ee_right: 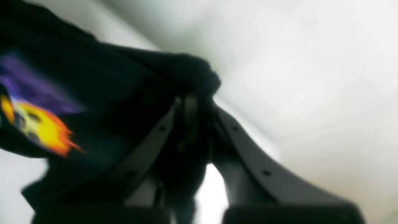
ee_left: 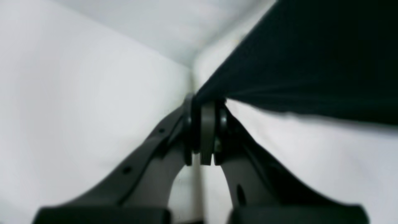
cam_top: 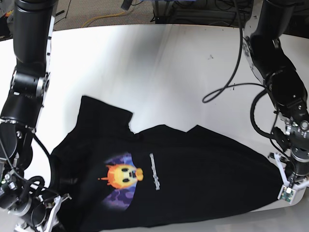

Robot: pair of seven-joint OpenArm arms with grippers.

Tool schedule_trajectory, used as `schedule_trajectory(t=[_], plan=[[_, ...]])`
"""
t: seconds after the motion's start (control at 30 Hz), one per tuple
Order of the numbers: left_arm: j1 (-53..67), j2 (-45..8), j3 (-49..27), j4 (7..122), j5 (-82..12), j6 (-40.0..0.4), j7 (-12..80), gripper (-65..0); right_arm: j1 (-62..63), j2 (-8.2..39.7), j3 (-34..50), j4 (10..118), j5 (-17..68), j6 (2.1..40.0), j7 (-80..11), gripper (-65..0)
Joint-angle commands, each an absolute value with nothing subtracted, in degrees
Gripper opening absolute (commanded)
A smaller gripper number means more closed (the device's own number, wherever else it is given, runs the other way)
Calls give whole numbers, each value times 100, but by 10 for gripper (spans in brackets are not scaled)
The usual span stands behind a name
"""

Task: Fold the T-shirt properly
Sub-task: 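Lift the shirt with both grippers and swing it flat across the table, then drag the held shirt edge away from the table center with both grippers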

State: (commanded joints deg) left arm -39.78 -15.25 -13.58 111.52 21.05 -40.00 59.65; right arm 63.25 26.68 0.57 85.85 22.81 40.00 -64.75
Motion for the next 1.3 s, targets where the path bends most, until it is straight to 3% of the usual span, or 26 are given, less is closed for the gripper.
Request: schedule_trajectory(t=[0.27,0.47,0.67,0.83,1.3], plan=[[-4998,-1780,-1341,11125,2079,-4000,5974,-650,7310,2668,48,8620,2316,4000,-6879,-650],[-4796,-1763,-1341,11160,2053,-4000,5974,-650,6914,2879,110,9262,2316,4000,-7073,-650],[-3723,-1578,-1341,11380,2053,-4000,5974,-650,5015,2870,945,10360,2316,4000,-7099,-650],[-2589,-1516,-1332,11477,2053,-4000,5974,-650,3433,2510,1587,10905,2475,4000,-7081,-650],[453,-1508,-1736,11556,2070,-4000,5938,-650,66,1938,2607,11178,3363,4000,-7046,-650]])
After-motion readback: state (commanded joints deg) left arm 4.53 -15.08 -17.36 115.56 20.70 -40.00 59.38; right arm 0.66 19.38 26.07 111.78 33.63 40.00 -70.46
